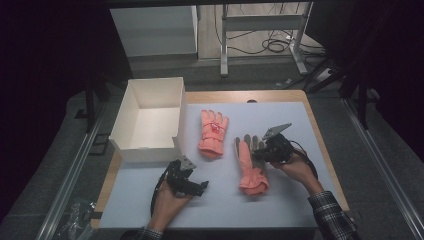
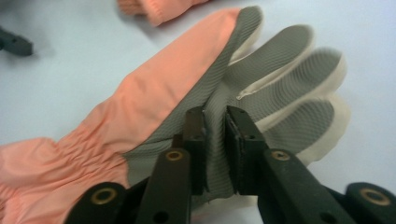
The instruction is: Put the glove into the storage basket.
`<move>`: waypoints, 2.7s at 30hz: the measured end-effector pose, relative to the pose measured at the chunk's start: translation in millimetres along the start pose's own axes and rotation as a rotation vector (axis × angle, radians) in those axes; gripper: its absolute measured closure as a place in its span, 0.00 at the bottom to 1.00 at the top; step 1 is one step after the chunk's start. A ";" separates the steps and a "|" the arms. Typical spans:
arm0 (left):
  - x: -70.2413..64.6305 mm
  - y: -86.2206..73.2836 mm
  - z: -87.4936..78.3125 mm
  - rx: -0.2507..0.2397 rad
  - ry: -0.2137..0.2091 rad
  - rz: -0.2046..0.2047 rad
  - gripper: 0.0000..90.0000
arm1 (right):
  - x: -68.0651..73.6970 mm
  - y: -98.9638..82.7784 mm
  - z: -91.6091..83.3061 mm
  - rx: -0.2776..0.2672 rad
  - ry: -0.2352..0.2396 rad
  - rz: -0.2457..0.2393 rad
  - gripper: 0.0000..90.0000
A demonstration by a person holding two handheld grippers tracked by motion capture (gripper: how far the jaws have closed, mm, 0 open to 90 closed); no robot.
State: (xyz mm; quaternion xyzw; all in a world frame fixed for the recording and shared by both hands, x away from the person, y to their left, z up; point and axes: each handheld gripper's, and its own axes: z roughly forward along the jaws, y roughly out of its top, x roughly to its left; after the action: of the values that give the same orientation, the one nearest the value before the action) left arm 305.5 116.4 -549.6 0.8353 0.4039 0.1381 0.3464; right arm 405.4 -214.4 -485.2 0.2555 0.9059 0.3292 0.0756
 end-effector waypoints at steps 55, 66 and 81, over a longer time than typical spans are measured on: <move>0.2 0.0 0.1 0.002 0.000 0.001 0.00 | 10.4 138.5 110.6 -0.089 -0.144 0.245 0.51; 0.0 0.0 0.2 0.001 0.000 -0.001 0.00 | 10.8 140.5 140.0 0.034 -0.198 0.241 0.64; 0.1 0.1 0.2 0.001 0.000 0.001 0.00 | 10.1 142.3 123.1 0.015 -0.160 0.268 0.95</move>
State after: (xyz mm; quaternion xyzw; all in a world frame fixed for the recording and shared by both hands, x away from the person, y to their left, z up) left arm 305.6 116.3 -549.7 0.8356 0.4037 0.1383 0.3460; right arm 493.1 -47.7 -489.5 0.4002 0.8571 0.3082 0.1010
